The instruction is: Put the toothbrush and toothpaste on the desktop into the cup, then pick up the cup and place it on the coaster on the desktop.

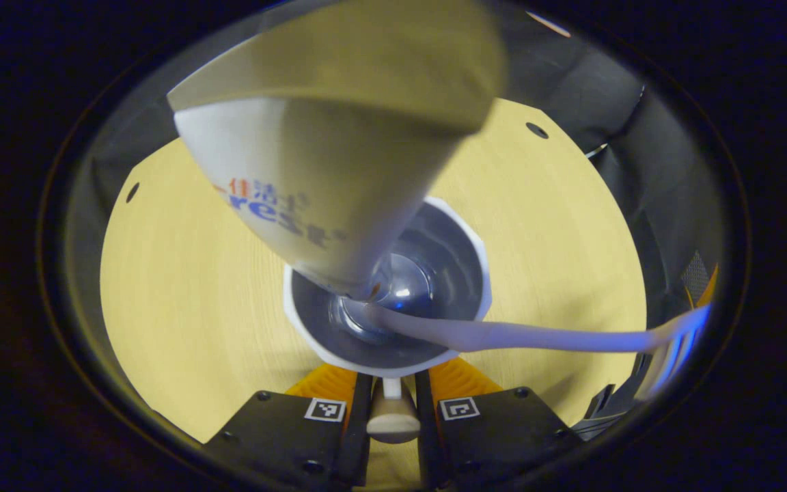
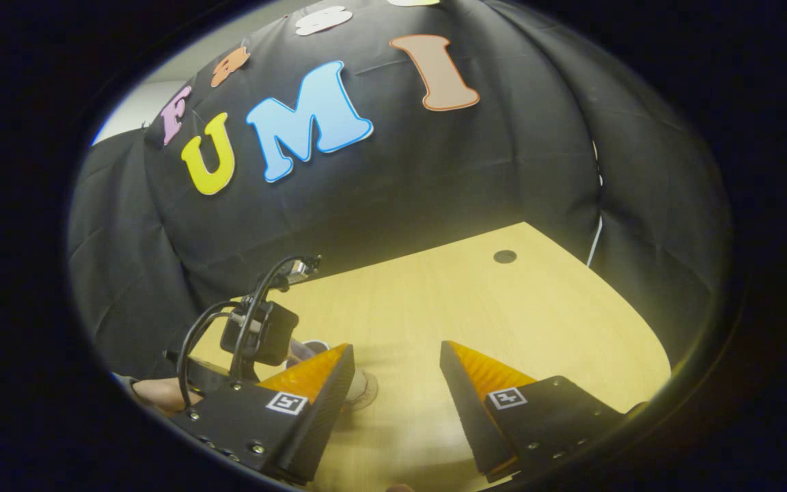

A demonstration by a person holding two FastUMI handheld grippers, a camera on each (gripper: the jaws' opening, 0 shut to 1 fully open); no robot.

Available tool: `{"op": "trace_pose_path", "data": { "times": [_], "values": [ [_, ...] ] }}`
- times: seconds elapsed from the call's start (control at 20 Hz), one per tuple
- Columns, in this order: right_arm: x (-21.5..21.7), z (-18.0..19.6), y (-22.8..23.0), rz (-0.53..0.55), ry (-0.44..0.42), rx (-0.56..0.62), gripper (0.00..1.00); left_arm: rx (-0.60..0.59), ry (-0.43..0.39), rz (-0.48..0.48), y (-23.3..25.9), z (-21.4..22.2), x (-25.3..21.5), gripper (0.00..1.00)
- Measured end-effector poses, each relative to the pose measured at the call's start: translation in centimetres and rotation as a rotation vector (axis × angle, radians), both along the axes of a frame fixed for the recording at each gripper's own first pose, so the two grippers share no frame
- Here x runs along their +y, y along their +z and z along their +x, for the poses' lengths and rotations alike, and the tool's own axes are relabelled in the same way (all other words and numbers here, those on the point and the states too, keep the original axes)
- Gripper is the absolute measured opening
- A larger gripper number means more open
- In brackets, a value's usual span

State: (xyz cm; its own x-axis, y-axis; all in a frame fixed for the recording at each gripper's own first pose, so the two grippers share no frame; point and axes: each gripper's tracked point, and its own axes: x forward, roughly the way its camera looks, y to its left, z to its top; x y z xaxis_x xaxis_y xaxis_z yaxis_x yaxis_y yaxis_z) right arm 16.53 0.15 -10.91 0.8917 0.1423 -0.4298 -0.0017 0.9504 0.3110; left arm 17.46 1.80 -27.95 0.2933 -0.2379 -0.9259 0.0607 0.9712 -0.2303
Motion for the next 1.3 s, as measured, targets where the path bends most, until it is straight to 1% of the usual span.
{"op": "trace_pose_path", "data": {
  "times": [0.2,0.35,0.4,0.45,0.5,0.75,0.8,0.95,1.05,1.1,1.15,1.2,1.25,1.3],
  "values": [
    [-0.2,-0.1,0.2,0.008,0.006,-0.006,0.81,0.005,-0.017,0.021,-0.2,-0.1,-0.1,0.36],
    [-0.3,-0.3,0.6,0.003,0.014,-0.013,0.81,-0.008,-0.011,-0.006,0.0,-0.2,-0.4,0.38],
    [-0.3,-0.3,0.8,-0.001,0.016,-0.017,0.81,-0.014,-0.014,-0.006,0.3,-0.2,-0.4,0.41],
    [-0.2,-0.4,1.0,-0.004,0.021,-0.021,0.81,-0.025,-0.012,-0.003,0.5,-0.2,-0.4,0.36],
    [-0.1,-0.6,1.2,-0.006,0.026,-0.025,0.81,-0.038,-0.009,-0.003,0.8,-0.3,-0.3,0.36],
    [0.8,-1.3,2.6,-0.017,0.062,-0.057,0.81,-0.102,0.021,-0.061,3.4,-1.3,-0.8,0.65],
    [1.0,-1.6,3.0,-0.02,0.071,-0.065,0.81,-0.12,0.029,-0.068,4.0,-1.6,-0.7,0.74],
    [1.8,-2.5,3.8,-0.036,0.099,-0.088,0.81,-0.19,0.06,-0.09,6.1,-2.5,0.2,0.76],
    [2.3,-3.3,4.4,-0.057,0.117,-0.104,0.81,-0.256,0.089,-0.104,7.8,-3.2,1.0,0.75],
    [2.6,-3.7,4.6,-0.069,0.125,-0.111,0.81,-0.293,0.105,-0.111,8.6,-3.5,1.5,0.77],
    [2.9,-4.1,4.8,-0.082,0.132,-0.116,0.81,-0.328,0.123,-0.115,9.5,-3.9,1.9,0.77],
    [3.2,-4.5,5.2,-0.093,0.14,-0.124,0.81,-0.366,0.141,-0.125,10.5,-4.3,2.4,0.75],
    [3.6,-4.9,5.5,-0.108,0.145,-0.135,0.81,-0.406,0.16,-0.135,11.4,-4.5,2.8,0.77],
    [3.9,-5.3,5.6,-0.121,0.147,-0.141,0.81,-0.442,0.175,-0.143,12.2,-4.6,3.3,0.73]
  ]
}}
